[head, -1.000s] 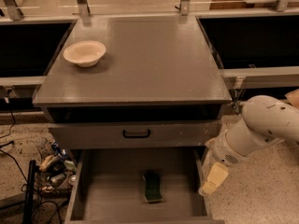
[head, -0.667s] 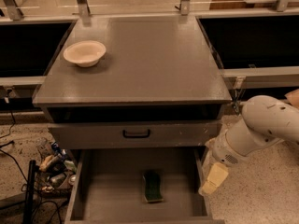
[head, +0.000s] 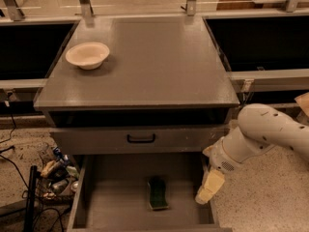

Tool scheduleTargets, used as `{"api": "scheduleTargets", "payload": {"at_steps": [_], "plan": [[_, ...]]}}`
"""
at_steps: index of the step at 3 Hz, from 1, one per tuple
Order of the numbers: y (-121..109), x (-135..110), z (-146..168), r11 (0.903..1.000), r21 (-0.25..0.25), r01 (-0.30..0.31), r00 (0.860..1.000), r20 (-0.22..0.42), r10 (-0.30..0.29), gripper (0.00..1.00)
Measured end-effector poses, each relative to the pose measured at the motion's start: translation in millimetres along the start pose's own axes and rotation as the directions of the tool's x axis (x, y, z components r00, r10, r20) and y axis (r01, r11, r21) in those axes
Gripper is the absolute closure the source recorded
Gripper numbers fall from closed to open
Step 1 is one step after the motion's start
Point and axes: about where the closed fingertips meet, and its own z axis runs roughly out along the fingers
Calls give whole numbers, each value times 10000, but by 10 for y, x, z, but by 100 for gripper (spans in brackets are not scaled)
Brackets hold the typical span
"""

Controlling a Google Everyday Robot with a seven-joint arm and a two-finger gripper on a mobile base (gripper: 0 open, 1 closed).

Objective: Pick sponge from middle drawer and place on counter

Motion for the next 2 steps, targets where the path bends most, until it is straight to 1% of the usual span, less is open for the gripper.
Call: {"api": "scheduleTargets", "payload": {"at_steps": [1, 2], "plan": [[14, -94, 332, 9992, -387, 25, 10000, -83, -28, 0], [1, -100, 418, 9987, -500, 9, 10000, 43, -7, 0]]}}
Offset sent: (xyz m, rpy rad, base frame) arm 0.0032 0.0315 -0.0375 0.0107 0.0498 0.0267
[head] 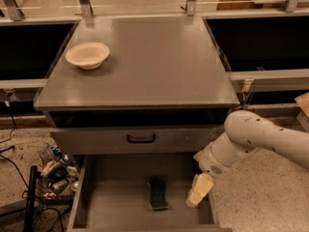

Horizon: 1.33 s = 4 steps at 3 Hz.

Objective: Pick sponge from middle drawer and place on counter

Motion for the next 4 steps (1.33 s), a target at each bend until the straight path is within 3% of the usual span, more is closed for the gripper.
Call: {"api": "scheduleTargets", "payload": {"at_steps": [3, 4], "plan": [[-151, -83, 565, 9959, -849, -311, 9990, 297, 337, 0], [-143, -84, 585, 9966, -754, -326, 9992, 197, 342, 0]]}}
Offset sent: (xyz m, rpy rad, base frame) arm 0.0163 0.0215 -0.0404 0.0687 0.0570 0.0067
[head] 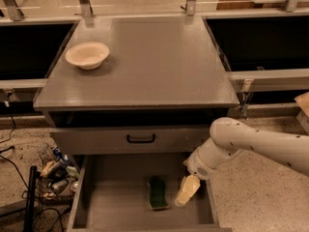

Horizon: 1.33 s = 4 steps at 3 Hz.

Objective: Pick sponge from middle drawer and place on counter

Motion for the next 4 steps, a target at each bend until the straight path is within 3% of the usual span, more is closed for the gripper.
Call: {"api": "scheduleTargets", "payload": {"at_steps": [2, 3, 4], "plan": [[-114, 103, 349, 9967, 163, -799, 9965, -217, 802, 0], [-114, 103, 349, 9967, 163, -799, 9965, -216, 803, 0], [-243, 46, 642, 9918, -311, -1242, 9904, 575, 1258, 0]]}}
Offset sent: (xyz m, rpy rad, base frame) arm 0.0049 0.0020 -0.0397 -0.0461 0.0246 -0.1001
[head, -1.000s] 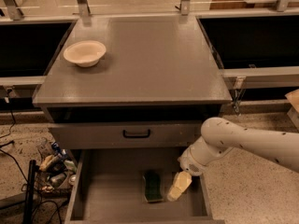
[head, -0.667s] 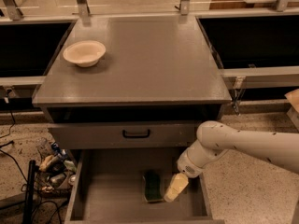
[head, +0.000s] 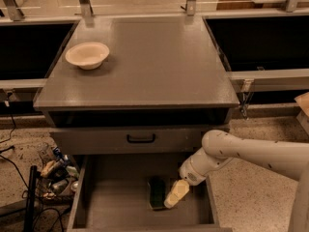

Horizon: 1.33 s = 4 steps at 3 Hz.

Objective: Pick sponge from middle drawer and place on counter

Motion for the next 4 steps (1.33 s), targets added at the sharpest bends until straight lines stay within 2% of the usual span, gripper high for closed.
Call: {"api": "scheduleTargets", "payload": {"at_steps": [1, 2, 3, 4], "plan": [[0, 0, 5, 10000, 87, -44, 10000, -38, 44, 0], [3, -3, -1, 9924, 1142, -448, 9978, -441, 501, 0], [3, 21, 19, 9796, 1866, -746, 9940, -645, 880, 0], [-11, 27, 64, 9810, 1757, -817, 9940, -569, 929, 0]]}}
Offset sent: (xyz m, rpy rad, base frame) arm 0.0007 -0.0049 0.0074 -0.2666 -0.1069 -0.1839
